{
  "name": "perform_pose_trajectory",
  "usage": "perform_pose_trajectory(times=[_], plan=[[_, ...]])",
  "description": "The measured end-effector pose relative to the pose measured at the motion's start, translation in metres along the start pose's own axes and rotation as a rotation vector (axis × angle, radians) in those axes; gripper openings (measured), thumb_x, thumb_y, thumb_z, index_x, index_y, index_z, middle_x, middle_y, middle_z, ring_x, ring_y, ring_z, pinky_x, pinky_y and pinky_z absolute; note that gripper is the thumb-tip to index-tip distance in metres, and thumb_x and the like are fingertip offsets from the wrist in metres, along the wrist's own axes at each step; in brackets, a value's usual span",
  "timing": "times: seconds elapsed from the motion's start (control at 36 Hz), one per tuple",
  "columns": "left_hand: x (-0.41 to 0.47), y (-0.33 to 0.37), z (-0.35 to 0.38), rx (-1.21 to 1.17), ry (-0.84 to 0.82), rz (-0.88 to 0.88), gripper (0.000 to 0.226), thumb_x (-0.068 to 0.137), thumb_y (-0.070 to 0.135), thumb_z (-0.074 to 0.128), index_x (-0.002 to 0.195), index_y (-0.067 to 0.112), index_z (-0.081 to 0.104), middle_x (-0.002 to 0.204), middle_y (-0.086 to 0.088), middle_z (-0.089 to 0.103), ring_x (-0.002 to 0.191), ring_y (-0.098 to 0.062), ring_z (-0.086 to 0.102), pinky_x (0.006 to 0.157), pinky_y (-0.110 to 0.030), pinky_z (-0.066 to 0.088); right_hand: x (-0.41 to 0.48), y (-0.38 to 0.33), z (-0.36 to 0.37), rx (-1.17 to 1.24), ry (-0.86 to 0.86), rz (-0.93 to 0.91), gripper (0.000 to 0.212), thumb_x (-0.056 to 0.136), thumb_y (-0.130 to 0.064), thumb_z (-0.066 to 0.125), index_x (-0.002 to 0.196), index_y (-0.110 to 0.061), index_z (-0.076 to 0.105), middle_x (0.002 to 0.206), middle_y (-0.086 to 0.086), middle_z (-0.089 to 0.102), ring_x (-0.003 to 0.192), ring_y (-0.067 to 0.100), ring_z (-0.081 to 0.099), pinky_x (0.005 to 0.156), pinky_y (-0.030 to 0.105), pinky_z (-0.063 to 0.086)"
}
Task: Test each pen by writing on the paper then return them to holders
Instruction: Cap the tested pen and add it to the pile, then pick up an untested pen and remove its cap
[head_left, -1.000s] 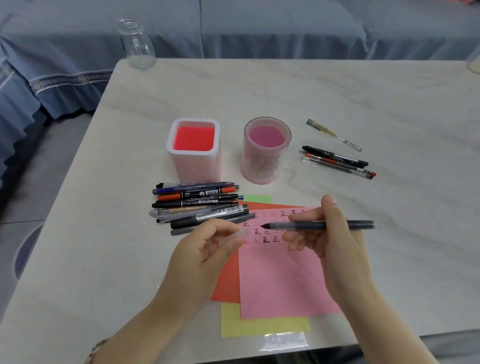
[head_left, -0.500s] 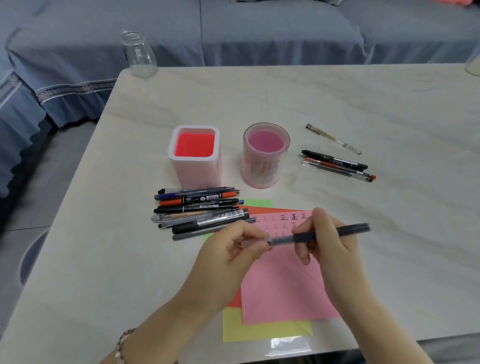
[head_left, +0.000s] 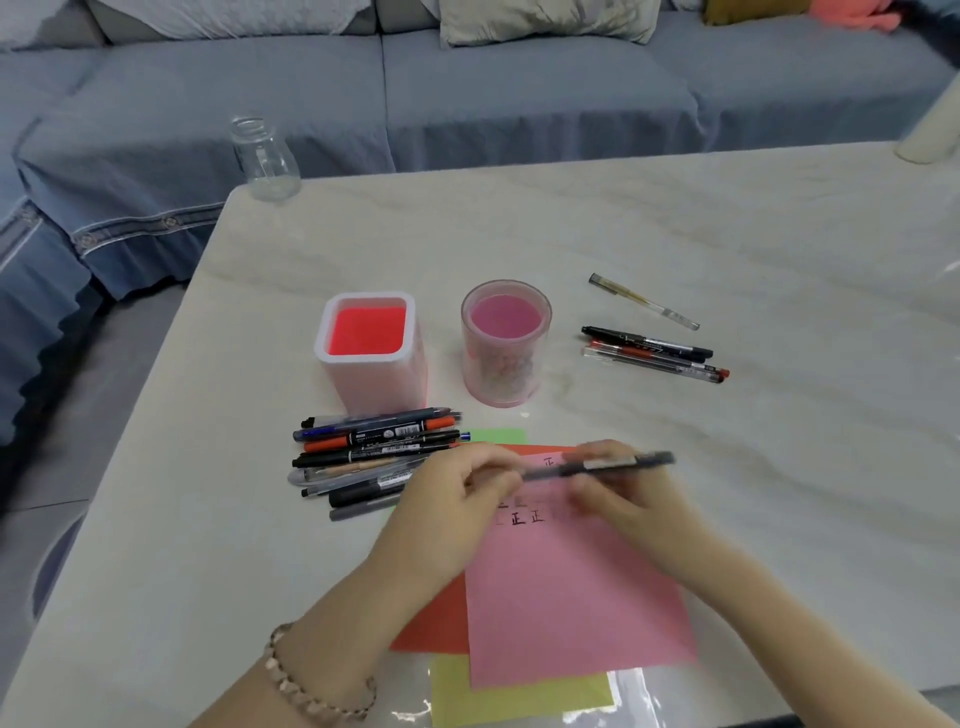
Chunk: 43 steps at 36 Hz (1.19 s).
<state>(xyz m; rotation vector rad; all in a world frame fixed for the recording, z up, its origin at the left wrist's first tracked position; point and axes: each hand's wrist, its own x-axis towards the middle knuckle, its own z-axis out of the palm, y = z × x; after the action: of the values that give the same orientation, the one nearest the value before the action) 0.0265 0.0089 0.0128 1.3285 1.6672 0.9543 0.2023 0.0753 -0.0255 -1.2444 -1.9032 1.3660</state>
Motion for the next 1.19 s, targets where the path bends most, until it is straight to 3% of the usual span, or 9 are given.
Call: perform_pose_trajectory(times=[0.11, 0.19, 0.36, 0.61, 0.78, 0.92, 1.03, 1.11, 1.19], plan=[[-0.007, -0.022, -0.009, -0.022, 0.205, -0.025, 0.025, 0.087, 0.010, 0.061, 0.082, 0.034, 0.064, 0.081, 0.016, 0.067, 0.078, 0.011, 0.058, 0.070, -0.006, 0.042, 0.039, 0.021, -0.021, -0.525, 0.192, -0.147, 0.035, 0.081, -0.020, 0.069, 0.111, -0.005, 0.062, 0.108, 0.011, 0.063, 0.104, 0.026, 0.056, 0.095, 0.031, 0.036], [-0.012, -0.033, -0.019, -0.004, 0.321, -0.041, 0.027, 0.087, 0.008, 0.062, 0.081, 0.034, 0.064, 0.083, 0.018, 0.066, 0.082, 0.014, 0.057, 0.069, 0.000, 0.039, 0.072, 0.016, -0.040, -0.761, 0.363, -0.213, 0.031, 0.080, 0.006, 0.058, 0.110, 0.001, 0.063, 0.111, 0.020, 0.062, 0.107, 0.039, 0.053, 0.091, 0.032, 0.029], [-0.023, -0.044, -0.039, -0.027, 0.427, -0.055, 0.027, 0.088, 0.006, 0.060, 0.084, 0.033, 0.064, 0.086, 0.014, 0.067, 0.074, 0.007, 0.060, 0.063, -0.001, 0.041, 0.108, 0.026, -0.051, -1.117, 0.260, 0.072, 0.029, 0.090, -0.006, 0.045, 0.118, -0.009, 0.053, 0.121, 0.010, 0.053, 0.113, 0.031, 0.044, 0.089, 0.039, 0.033], [-0.004, -0.064, -0.065, 0.228, 0.541, 0.097, 0.025, 0.087, 0.004, 0.061, 0.089, 0.028, 0.068, 0.093, 0.020, 0.061, 0.087, 0.000, 0.052, 0.084, -0.001, 0.033, 0.100, 0.027, -0.056, -1.040, 0.139, 0.081, 0.019, 0.090, -0.016, 0.053, 0.105, -0.008, 0.061, 0.111, 0.015, 0.061, 0.107, 0.034, 0.052, 0.085, 0.041, 0.042], [0.013, -0.091, -0.083, 0.557, 0.497, 0.149, 0.019, 0.082, 0.016, 0.055, 0.089, 0.015, 0.072, 0.090, 0.003, 0.068, 0.089, -0.025, 0.058, 0.083, -0.045, 0.045, 0.066, 0.008, -0.044, -0.868, 0.122, -0.028, 0.022, 0.096, -0.014, 0.042, 0.113, -0.010, 0.054, 0.116, 0.009, 0.049, 0.102, 0.030, 0.054, 0.076, 0.034, 0.038], [0.011, -0.093, -0.077, 0.623, 0.509, 0.092, 0.020, 0.082, 0.015, 0.058, 0.099, 0.013, 0.069, 0.103, -0.004, 0.065, 0.098, -0.028, 0.053, 0.084, -0.037, 0.035, 0.035, -0.023, -0.022, -0.729, 0.102, -0.196, 0.019, 0.094, -0.020, 0.046, 0.110, -0.016, 0.057, 0.102, -0.006, 0.044, 0.085, 0.017, 0.054, 0.070, 0.031, 0.040], [0.001, -0.065, -0.059, 0.543, 0.527, 0.230, 0.040, 0.083, 0.032, 0.045, 0.112, 0.010, 0.063, 0.116, -0.005, 0.057, 0.110, -0.017, 0.042, 0.096, -0.027, 0.027, 0.012, -0.043, -0.003, -0.638, 0.028, -0.312, 0.017, 0.091, -0.024, 0.053, 0.104, -0.023, 0.064, 0.093, -0.014, 0.045, 0.073, 0.000, 0.048, 0.069, 0.029, 0.047], [-0.011, -0.036, -0.041, 0.359, 0.351, 0.366, 0.036, 0.088, 0.036, 0.045, 0.120, 0.021, 0.054, 0.119, 0.015, 0.048, 0.116, 0.001, 0.038, 0.102, -0.012, 0.024, 0.000, -0.051, 0.010, -0.557, -0.029, -0.370, 0.022, 0.089, -0.037, 0.051, 0.102, -0.028, 0.067, 0.088, -0.021, 0.045, 0.071, -0.007, 0.047, 0.063, 0.016, 0.043], [-0.017, -0.022, -0.022, 0.393, 0.085, 0.499, 0.033, 0.091, 0.039, 0.045, 0.121, 0.026, 0.049, 0.112, 0.014, 0.053, 0.108, 0.003, 0.045, 0.094, -0.011, 0.031, -0.006, -0.056, 0.020, -0.527, -0.042, -0.458, 0.023, 0.085, -0.039, 0.045, 0.097, -0.033, 0.064, 0.087, -0.015, 0.053, 0.070, 0.002, 0.051, 0.059, 0.019, 0.044]])
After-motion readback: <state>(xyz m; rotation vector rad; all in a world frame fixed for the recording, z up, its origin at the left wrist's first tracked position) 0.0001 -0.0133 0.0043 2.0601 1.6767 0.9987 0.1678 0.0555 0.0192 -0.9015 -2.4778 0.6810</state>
